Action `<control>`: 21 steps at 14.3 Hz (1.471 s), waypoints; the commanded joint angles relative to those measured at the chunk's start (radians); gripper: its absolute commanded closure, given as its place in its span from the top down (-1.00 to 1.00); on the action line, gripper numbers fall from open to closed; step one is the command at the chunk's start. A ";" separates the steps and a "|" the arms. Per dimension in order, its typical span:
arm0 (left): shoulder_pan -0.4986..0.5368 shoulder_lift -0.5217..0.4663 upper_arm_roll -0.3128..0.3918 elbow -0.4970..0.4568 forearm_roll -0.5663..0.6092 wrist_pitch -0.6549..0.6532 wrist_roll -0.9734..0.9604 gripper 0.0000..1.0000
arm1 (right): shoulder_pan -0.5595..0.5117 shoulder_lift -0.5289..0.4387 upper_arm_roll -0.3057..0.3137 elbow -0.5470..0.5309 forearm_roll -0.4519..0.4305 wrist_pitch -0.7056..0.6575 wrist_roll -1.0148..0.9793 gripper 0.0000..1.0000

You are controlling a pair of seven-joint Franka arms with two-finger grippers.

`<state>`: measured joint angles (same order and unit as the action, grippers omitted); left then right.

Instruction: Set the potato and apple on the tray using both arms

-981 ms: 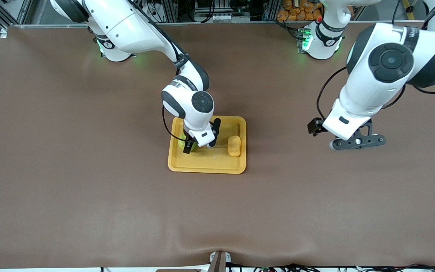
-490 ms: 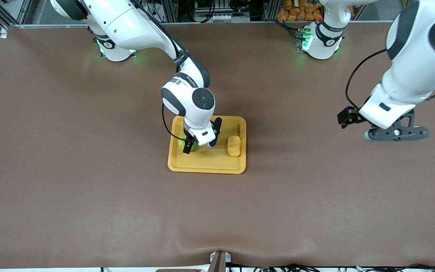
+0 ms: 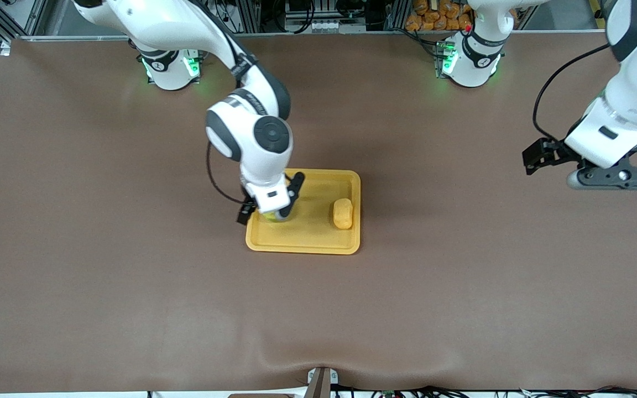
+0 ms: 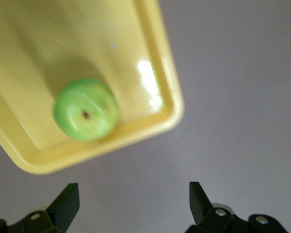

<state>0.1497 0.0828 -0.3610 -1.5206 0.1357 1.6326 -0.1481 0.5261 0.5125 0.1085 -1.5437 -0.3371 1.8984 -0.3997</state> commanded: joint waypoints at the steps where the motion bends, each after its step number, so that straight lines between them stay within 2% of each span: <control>1: 0.043 -0.055 -0.004 -0.006 -0.050 -0.051 0.041 1.00 | -0.081 -0.095 0.014 -0.019 0.013 -0.057 0.013 1.00; 3: 0.054 -0.081 0.001 -0.012 -0.054 -0.051 0.086 1.00 | -0.158 -0.143 0.014 -0.019 0.026 -0.076 0.002 1.00; 5: 0.022 -0.119 0.040 -0.036 -0.059 -0.071 0.093 1.00 | -0.234 -0.176 0.014 -0.010 0.046 -0.110 0.001 1.00; 8: -0.122 -0.190 0.183 -0.104 -0.059 -0.088 0.103 1.00 | -0.252 -0.204 0.008 0.023 0.050 -0.194 0.018 1.00; 10: -0.188 -0.210 0.258 -0.124 -0.068 -0.091 0.102 1.00 | -0.305 -0.245 0.003 0.022 0.053 -0.229 0.053 1.00; 12: -0.191 -0.231 0.264 -0.141 -0.082 -0.099 0.102 1.00 | -0.353 -0.275 0.008 0.022 0.070 -0.237 0.106 1.00; 15: -0.196 -0.271 0.261 -0.168 -0.084 -0.111 0.097 1.00 | -0.431 -0.319 0.008 0.016 0.157 -0.266 0.144 1.00; 17: -0.196 -0.265 0.264 -0.162 -0.129 -0.134 0.093 1.00 | -0.486 -0.347 0.010 0.011 0.199 -0.297 0.144 1.00; 21: -0.179 -0.247 0.264 -0.150 -0.134 -0.142 0.096 1.00 | -0.563 -0.402 0.008 -0.022 0.276 -0.315 0.154 1.00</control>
<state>-0.0363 -0.1598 -0.1032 -1.6685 0.0219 1.5012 -0.0660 0.0090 0.1637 0.0983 -1.5156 -0.1055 1.5835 -0.2764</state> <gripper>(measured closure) 0.000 0.000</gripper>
